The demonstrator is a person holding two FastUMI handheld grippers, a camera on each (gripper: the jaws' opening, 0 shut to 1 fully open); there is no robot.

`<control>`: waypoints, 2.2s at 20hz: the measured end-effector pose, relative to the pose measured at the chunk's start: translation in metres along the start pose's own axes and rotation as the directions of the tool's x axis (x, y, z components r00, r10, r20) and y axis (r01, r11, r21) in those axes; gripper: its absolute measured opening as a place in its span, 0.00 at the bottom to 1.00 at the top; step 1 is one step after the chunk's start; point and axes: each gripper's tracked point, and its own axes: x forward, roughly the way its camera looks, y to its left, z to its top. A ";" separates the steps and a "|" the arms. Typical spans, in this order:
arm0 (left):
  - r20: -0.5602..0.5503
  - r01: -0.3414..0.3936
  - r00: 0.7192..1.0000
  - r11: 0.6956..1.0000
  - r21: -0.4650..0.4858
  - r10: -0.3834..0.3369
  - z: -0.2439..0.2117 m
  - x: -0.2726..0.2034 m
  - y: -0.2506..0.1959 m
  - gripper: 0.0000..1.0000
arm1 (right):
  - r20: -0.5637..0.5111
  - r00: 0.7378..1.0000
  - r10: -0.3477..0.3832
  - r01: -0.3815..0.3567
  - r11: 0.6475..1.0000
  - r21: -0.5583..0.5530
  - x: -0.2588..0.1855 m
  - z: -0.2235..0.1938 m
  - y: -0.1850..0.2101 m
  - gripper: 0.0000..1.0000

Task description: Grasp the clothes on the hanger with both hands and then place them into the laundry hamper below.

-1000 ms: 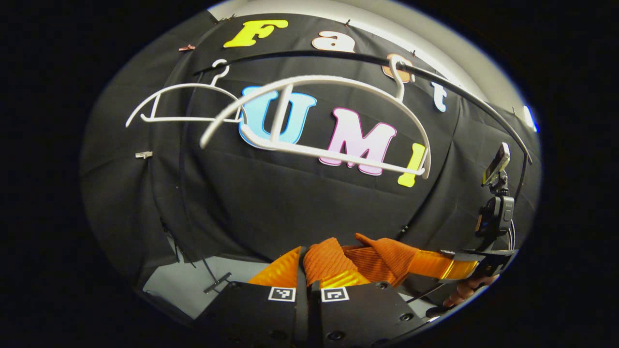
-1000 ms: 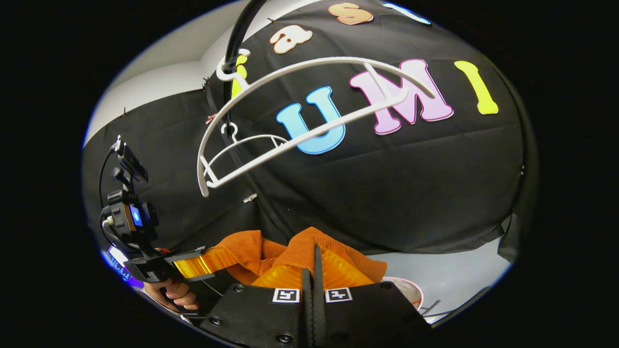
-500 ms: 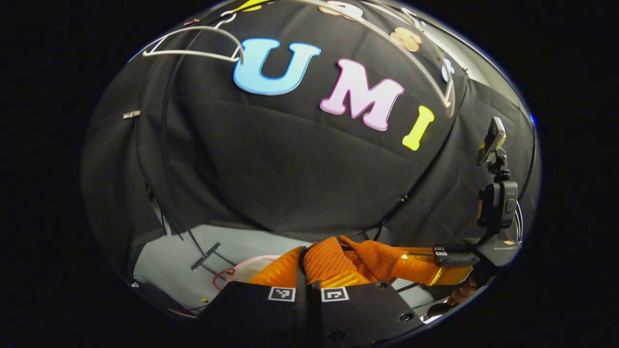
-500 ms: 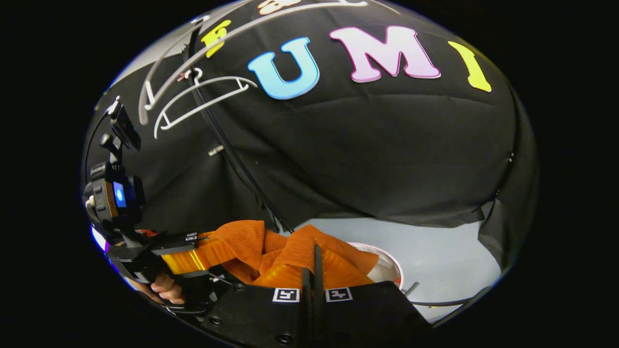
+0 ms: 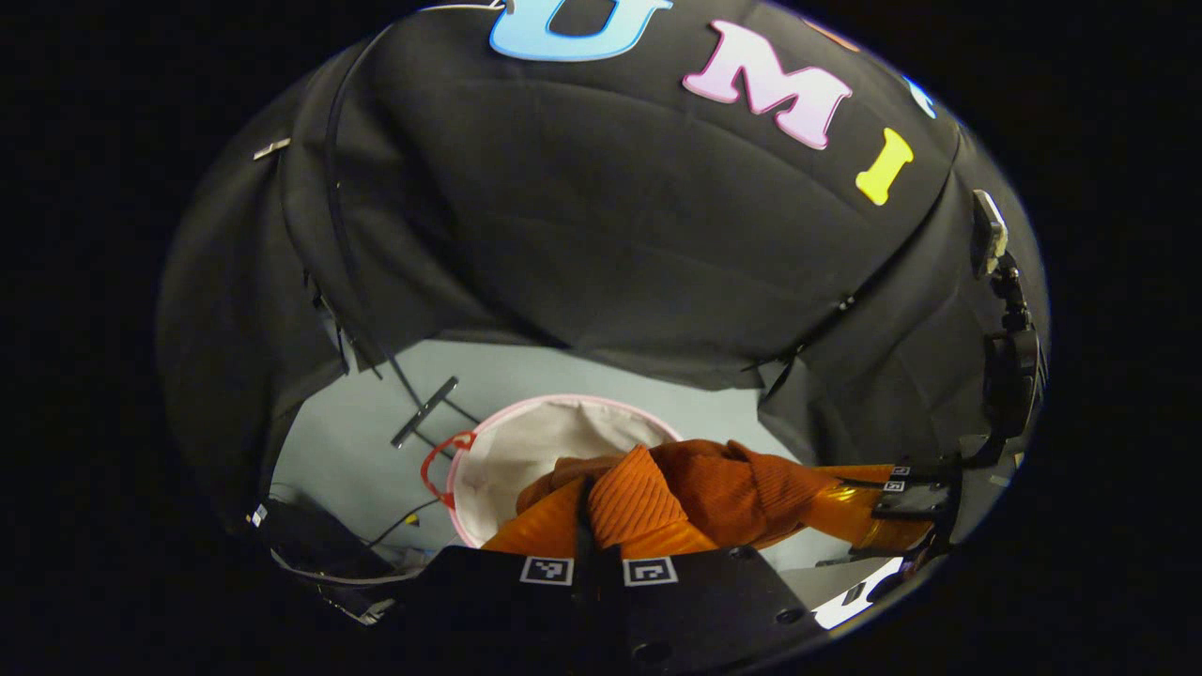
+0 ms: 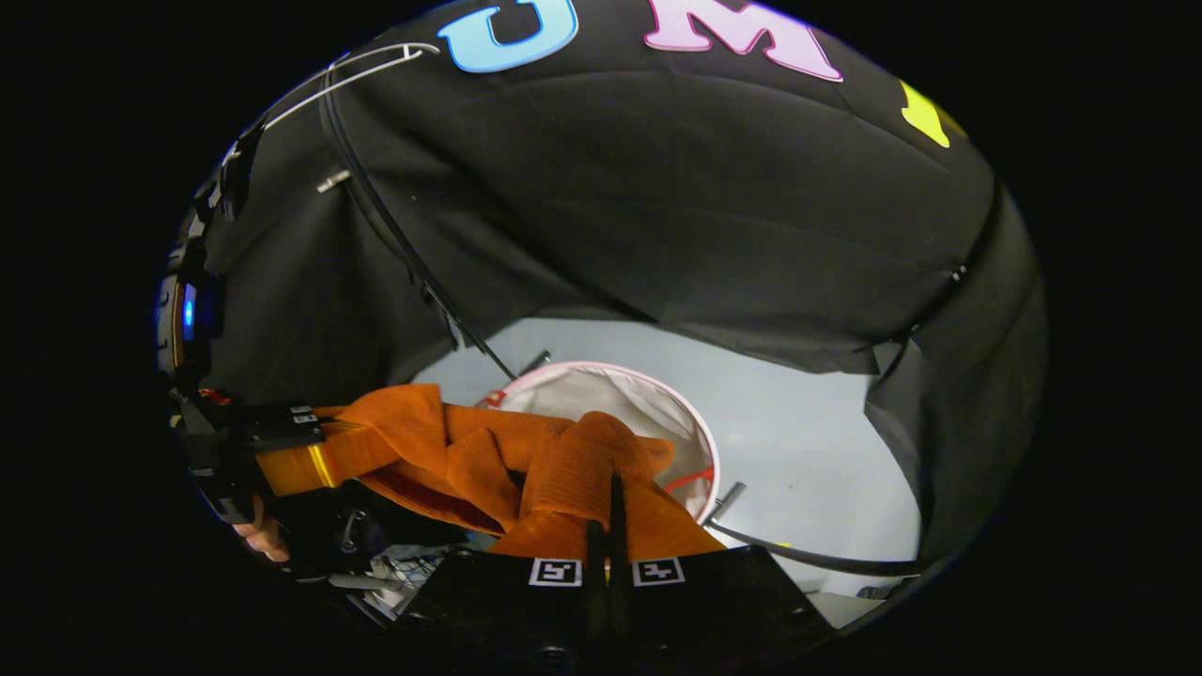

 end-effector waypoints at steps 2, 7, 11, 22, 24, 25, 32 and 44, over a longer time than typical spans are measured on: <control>-0.073 -0.016 0.997 1.000 -0.016 0.014 -0.020 0.011 0.005 0.05 | -0.054 0.999 -0.009 0.011 1.000 0.027 0.012 -0.015 -0.001 0.05; -0.178 -0.095 0.979 0.995 0.028 0.098 -0.042 0.020 0.024 0.06 | -0.124 0.992 -0.011 0.019 0.997 0.070 0.020 -0.039 0.000 0.03; -0.193 -0.097 0.975 0.992 0.082 0.111 -0.055 0.023 0.023 0.61 | -0.119 0.992 -0.046 0.052 0.997 0.052 0.008 -0.043 -0.008 0.81; -0.057 -0.045 0.997 0.997 0.058 0.048 -0.038 -0.042 0.021 0.96 | 0.022 0.994 -0.108 0.105 0.988 0.111 -0.055 -0.025 0.003 0.99; 0.012 -0.035 0.999 0.997 0.070 0.034 -0.029 -0.072 0.015 0.96 | 0.110 0.985 -0.130 0.118 0.987 0.111 -0.089 -0.006 0.006 0.99; 0.049 -0.034 0.998 0.996 0.082 0.030 -0.026 -0.088 0.013 0.96 | 0.157 0.978 -0.139 0.122 0.986 0.111 -0.106 0.000 0.008 0.99; 0.324 -0.030 0.946 0.993 0.117 -0.009 0.019 -0.226 -0.004 0.96 | 0.441 0.873 -0.206 0.172 0.978 0.116 -0.241 0.054 0.032 0.99; 0.666 -0.023 0.738 0.983 0.184 -0.108 0.022 -0.439 -0.053 0.96 | 0.742 0.647 -0.176 0.136 0.984 0.116 -0.446 0.061 0.096 0.99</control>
